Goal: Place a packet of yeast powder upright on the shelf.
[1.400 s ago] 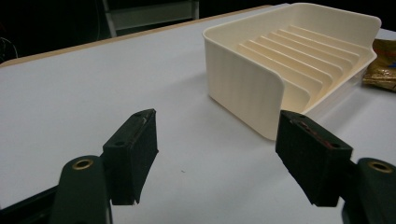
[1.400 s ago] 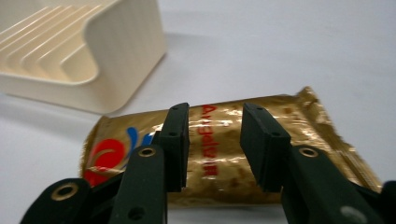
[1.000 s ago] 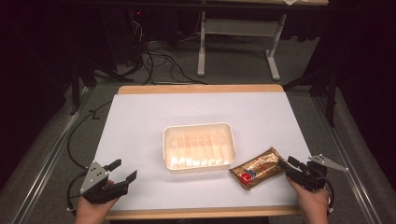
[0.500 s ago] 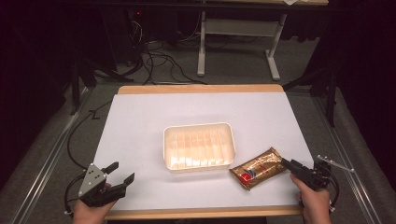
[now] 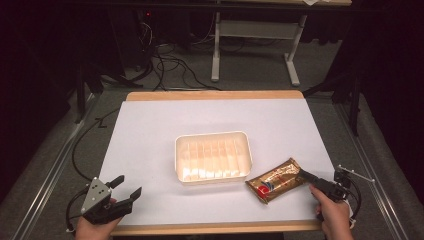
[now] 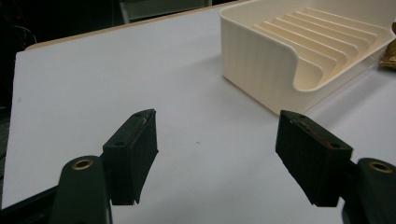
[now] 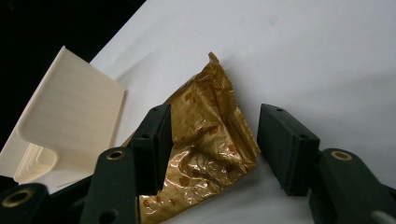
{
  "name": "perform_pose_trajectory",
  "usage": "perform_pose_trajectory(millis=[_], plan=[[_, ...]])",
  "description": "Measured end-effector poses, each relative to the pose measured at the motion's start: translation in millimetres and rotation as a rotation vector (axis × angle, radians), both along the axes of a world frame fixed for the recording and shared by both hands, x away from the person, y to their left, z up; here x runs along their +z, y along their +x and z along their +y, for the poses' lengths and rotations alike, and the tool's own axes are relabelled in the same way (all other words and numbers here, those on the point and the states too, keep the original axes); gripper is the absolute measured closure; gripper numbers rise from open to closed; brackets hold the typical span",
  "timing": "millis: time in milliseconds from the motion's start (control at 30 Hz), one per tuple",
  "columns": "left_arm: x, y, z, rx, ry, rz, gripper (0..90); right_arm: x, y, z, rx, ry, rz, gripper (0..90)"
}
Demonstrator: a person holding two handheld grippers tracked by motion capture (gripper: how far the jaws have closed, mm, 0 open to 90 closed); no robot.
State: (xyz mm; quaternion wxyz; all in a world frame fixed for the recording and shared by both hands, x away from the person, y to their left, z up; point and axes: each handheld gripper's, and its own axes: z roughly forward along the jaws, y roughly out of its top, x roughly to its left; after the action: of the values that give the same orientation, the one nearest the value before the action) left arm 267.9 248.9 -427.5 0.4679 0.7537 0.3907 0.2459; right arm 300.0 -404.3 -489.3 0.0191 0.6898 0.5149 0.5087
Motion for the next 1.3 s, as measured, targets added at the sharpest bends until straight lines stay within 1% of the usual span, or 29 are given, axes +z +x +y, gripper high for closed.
perform_pose_trajectory(millis=[33, 167, 233, 267, 300, 333, 400, 433, 467, 533, 600, 633, 667, 767, 833, 867, 900, 933, 967, 1033, 1067, 1233, 1300], plan=[[0.0, -0.2, 0.4, 0.001, 0.001, -0.001, 29.9, -0.6, 0.8, 0.3, 0.004, 0.001, -0.002, 48.1], [-0.2, -0.8, 0.6, 0.002, 0.000, 0.001, 29.9, -1.3, 2.4, 2.2, 0.021, 0.022, 0.015, 50.8], [-0.2, -1.0, 0.4, 0.001, 0.001, -0.001, 29.9, -1.8, 3.1, 3.7, 0.036, 0.026, 0.021, 54.3], [-0.1, -1.0, 0.4, 0.000, 0.001, 0.000, 29.9, -1.9, 3.2, 4.5, 0.044, 0.016, 0.018, 56.7], [-0.1, -1.0, 0.4, 0.000, 0.001, 0.000, 29.9, -1.9, 3.2, 4.5, 0.044, 0.016, 0.018, 56.7], [-0.2, -0.9, 0.3, -0.001, 0.002, 0.000, 29.9, 0.3, 1.9, 5.4, 0.044, 0.010, 0.009, 63.0], [-0.4, -0.6, -0.1, -0.003, 0.002, 0.001, 29.9, 3.1, 0.5, 5.2, 0.045, 0.006, -0.011, 69.1], [-0.4, -0.6, -0.1, -0.003, 0.002, 0.001, 29.9, 4.6, -0.3, 5.7, 0.044, -0.007, -0.026, 72.4], [-0.2, -0.5, -0.1, -0.006, 0.005, 0.000, 29.9, 6.8, -1.6, 6.6, 0.046, -0.016, -0.028, 75.8], [0.0, -0.6, 0.0, -0.008, 0.007, 0.000, 29.9, 10.8, -3.1, 9.0, 0.045, -0.045, -0.051, 82.2], [0.0, -0.7, 0.0, -0.007, 0.005, -0.001, 29.9, 14.9, -4.5, 11.8, 0.045, -0.071, -0.078, 87.8], [0.0, -0.7, 0.0, -0.007, 0.005, -0.001, 29.9, 14.9, -4.5, 11.8, 0.045, -0.071, -0.078, 87.8], [0.2, -0.8, 0.4, -0.007, 0.007, -0.002, 29.9, 17.3, -5.4, 13.2, 0.047, -0.079, -0.089, 89.2], [0.4, -1.0, 1.1, -0.005, 0.004, -0.002, 29.9, 27.1, -8.3, 19.2, 0.057, -0.128, -0.152, 90.0], [0.5, -1.0, 1.3, -0.004, 0.005, -0.002, 29.9, 32.6, -10.5, 22.4, 0.062, -0.140, -0.184, 90.0], [0.5, -1.0, 1.3, -0.004, 0.004, -0.003, 29.9, 32.6, -10.5, 22.4, 0.062, -0.140, -0.184, 90.0], [0.5, -0.9, 1.3, -0.004, 0.005, -0.003, 29.9, 39.1, -13.3, 26.7, 0.066, -0.159, -0.221, 90.0], [0.5, -0.9, 1.1, -0.005, 0.005, -0.002, 29.9, 41.1, -14.2, 28.2, 0.068, -0.167, -0.231, 90.0], [0.5, -0.9, 1.1, -0.005, 0.005, -0.002, 29.9, 41.1, -14.2, 28.2, 0.068, -0.167, -0.231, 90.0], [0.5, -0.8, 0.9, -0.006, 0.006, -0.003, 29.9, 47.2, -17.1, 33.0, 0.072, -0.184, -0.258, 90.0], [0.7, -0.9, 1.0, -0.005, 0.008, -0.005, 29.9, 51.3, -19.0, 36.3, 0.077, -0.197, -0.281, 90.0], [1.0, -1.1, 1.8, -0.002, 0.003, -0.009, 29.9, 65.9, -25.8, 46.3, 0.084, -0.240, -0.358, 90.0], [1.1, -1.3, 2.3, -0.001, 0.001, -0.011, 29.9, 72.5, -28.8, 50.1, 0.087, -0.248, -0.389, 90.0]])
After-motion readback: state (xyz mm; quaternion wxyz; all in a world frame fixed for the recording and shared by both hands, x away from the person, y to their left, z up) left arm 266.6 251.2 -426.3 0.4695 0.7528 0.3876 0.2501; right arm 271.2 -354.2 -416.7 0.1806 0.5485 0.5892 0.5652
